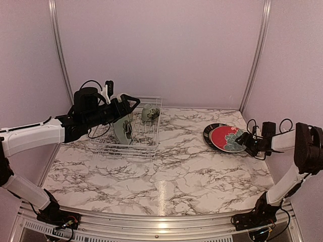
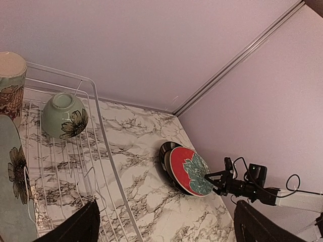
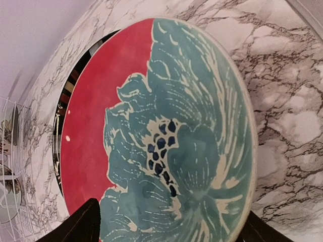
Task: Unload the mixed dishes from the dish rack
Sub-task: Place the plate with another plate.
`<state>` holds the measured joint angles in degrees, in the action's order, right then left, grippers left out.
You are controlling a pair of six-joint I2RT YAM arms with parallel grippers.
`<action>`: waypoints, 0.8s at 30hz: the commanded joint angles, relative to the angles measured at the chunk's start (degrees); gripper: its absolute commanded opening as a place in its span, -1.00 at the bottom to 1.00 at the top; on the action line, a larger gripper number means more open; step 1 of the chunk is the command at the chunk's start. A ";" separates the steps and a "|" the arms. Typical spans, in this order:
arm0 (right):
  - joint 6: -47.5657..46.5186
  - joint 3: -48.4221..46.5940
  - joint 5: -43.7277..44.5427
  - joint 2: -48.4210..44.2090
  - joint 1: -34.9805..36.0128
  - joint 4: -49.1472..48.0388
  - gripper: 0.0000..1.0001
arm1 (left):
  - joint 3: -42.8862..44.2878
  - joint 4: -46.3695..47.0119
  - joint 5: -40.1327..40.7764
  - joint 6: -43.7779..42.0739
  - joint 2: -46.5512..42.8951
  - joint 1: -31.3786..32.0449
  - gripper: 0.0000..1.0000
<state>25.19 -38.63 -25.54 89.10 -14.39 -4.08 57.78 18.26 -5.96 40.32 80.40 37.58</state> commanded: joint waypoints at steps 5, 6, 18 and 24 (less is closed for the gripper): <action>-6.07 -6.23 5.72 3.30 0.04 6.28 0.57 | 2.01 -3.76 0.77 -2.38 -1.77 0.30 0.90; -6.39 -6.71 5.84 3.74 0.29 6.58 0.56 | 2.18 -3.68 0.58 -2.43 -1.50 0.30 0.90; -6.83 -10.74 12.11 3.29 6.34 8.40 0.52 | 7.39 -16.50 10.90 -9.75 -2.06 0.30 0.93; -7.82 -10.79 14.70 0.32 8.22 11.04 0.53 | 12.70 -32.49 29.30 -13.90 -0.17 -0.15 0.98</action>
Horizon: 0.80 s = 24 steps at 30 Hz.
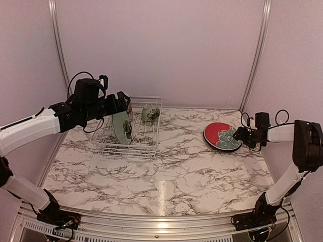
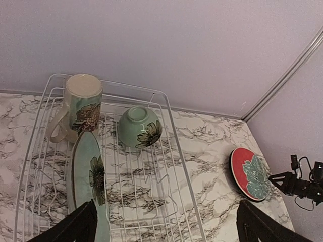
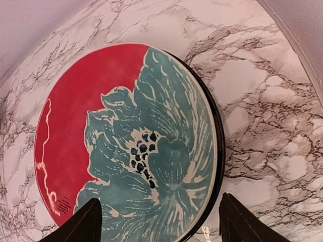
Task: Unload the mixed dishes from the dish rack
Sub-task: Place the plate with another plate, then grab the plate from the dish rack.
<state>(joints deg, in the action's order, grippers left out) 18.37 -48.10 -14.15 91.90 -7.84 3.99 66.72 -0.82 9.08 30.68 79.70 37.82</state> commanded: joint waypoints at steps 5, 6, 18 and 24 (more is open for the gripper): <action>-2.14 -1.74 7.14 -4.00 3.48 5.87 0.60 | 10.84 -23.72 20.91 -3.69 6.62 -1.42 0.98; -2.26 -1.88 7.95 -4.46 3.79 6.48 0.61 | 12.28 -25.59 21.58 -3.21 8.29 -1.65 0.98; -4.91 -4.68 13.24 -11.25 12.09 10.58 0.69 | 17.78 -30.51 21.56 -1.94 19.01 -2.40 0.89; -3.00 -6.58 23.03 -11.78 16.86 11.59 0.74 | 16.01 -29.00 22.30 -1.58 19.81 -2.40 0.70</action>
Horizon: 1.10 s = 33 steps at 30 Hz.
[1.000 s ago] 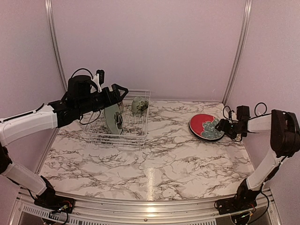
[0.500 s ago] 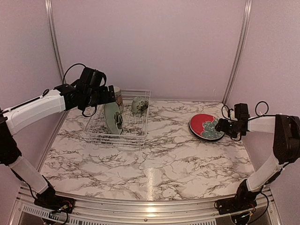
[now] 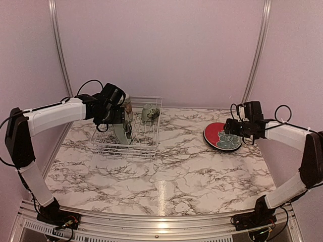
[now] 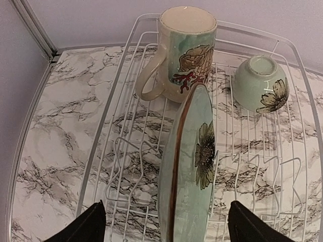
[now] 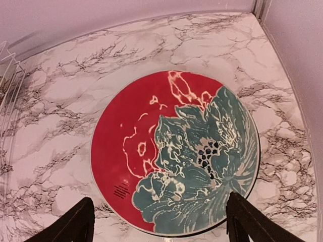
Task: Unload the mixed dishes from the dish rack
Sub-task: Grab the plate from the dish rack.
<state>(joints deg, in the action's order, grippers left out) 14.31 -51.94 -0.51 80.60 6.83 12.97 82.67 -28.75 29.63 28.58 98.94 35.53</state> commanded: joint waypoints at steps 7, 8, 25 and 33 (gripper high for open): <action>5.32 -4.92 20.25 -0.52 3.10 6.07 0.77 | 0.00 -1.06 2.68 0.33 1.97 -0.11 0.39; 4.35 -4.88 20.04 -0.91 3.10 5.99 0.77 | -0.17 -0.90 2.71 0.34 2.01 -0.11 0.35; 0.19 -2.72 10.11 -8.05 3.10 2.91 0.70 | -0.24 1.23 2.48 0.41 4.26 -0.20 -0.39; 1.07 -2.46 9.22 -7.41 3.10 2.61 0.69 | 0.13 1.24 2.76 0.02 4.09 -0.15 -0.69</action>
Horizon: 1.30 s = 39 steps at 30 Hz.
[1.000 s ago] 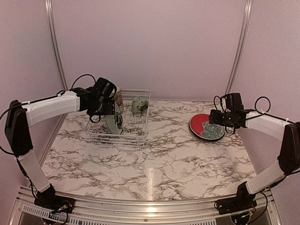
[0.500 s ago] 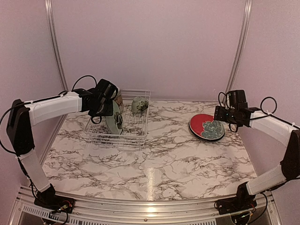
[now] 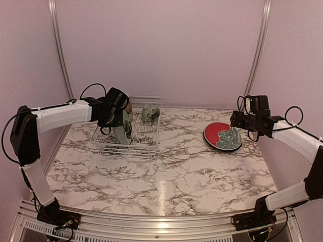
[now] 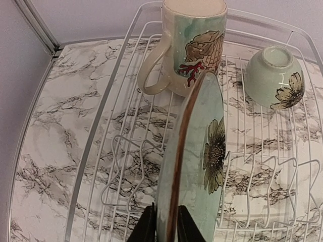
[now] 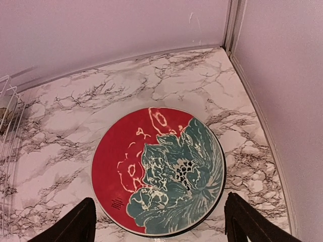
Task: Unload the mixed dishes from the dish rack
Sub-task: Grab the plate from the dish rack.
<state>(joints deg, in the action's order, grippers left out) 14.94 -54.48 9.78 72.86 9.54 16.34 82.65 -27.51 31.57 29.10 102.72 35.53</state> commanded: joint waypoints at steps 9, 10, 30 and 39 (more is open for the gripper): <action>0.61 -0.02 -1.48 1.06 0.39 -0.69 0.68 | 3.64 -2.20 0.80 -0.47 1.50 -0.11 -1.00; 0.56 0.06 -1.45 1.06 0.40 -0.69 0.68 | 3.96 -2.46 0.70 -0.45 1.52 -0.11 -1.00; 1.32 0.75 -2.57 0.58 0.40 -0.61 0.67 | 8.26 -6.33 6.82 0.14 -3.39 2.73 -1.00; 0.93 0.19 -4.12 0.00 0.39 -0.25 0.68 | 7.12 -5.73 8.93 -0.62 -10.78 3.23 -1.00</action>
<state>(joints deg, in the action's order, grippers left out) 15.62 -53.69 7.11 73.60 9.54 16.32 88.23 -36.36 36.45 28.80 99.09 38.50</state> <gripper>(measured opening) 0.839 0.097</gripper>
